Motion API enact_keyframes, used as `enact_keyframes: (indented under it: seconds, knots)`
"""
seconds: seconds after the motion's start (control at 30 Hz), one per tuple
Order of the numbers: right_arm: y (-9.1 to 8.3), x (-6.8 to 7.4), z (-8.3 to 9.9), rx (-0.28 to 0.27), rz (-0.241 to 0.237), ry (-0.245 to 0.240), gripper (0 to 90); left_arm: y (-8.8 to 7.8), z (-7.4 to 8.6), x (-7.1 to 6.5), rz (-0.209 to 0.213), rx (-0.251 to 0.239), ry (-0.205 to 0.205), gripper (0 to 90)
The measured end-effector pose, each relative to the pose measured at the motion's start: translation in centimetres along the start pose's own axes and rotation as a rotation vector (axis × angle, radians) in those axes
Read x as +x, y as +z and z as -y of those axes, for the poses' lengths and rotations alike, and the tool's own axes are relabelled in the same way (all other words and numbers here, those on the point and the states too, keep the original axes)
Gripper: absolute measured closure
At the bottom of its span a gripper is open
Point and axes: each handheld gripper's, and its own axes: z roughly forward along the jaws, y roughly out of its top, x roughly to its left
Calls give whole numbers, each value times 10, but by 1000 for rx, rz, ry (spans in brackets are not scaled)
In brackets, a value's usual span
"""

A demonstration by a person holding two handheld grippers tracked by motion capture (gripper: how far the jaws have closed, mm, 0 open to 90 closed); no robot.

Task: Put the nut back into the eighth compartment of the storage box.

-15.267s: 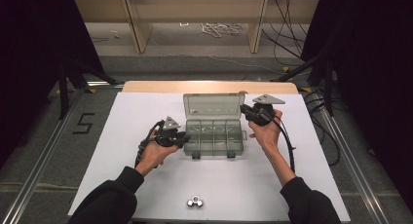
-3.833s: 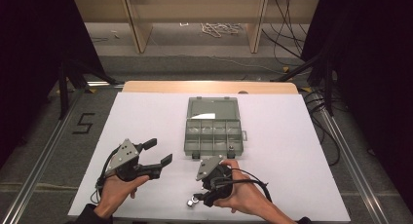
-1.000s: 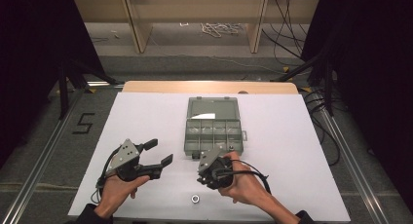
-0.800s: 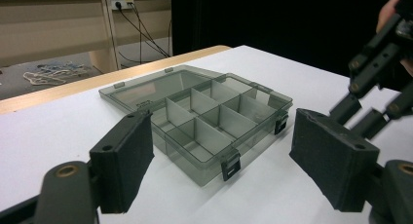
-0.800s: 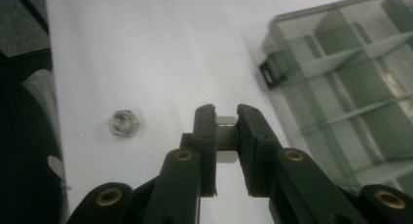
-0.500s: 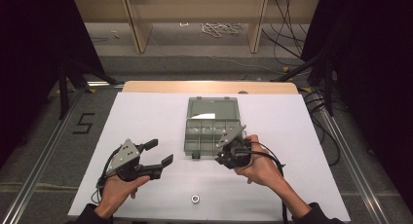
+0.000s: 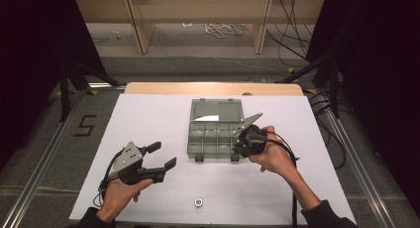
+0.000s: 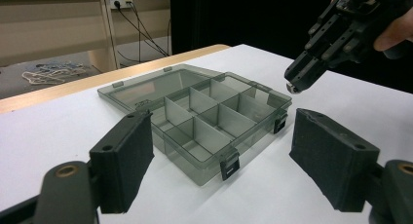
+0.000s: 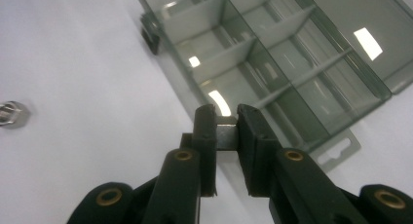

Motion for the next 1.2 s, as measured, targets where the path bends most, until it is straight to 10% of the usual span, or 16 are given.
enact_keyframes:
  seconds: [0.97, 1.2]
  knots:
    - [42, -31, 2, 90, 44, 51, 782, 0, 0, 0, 1, 2, -5, 228]
    - [35, -31, 0, 55, 50, 78, 640, 0, 0, 0, 1, 2, 2, 228]
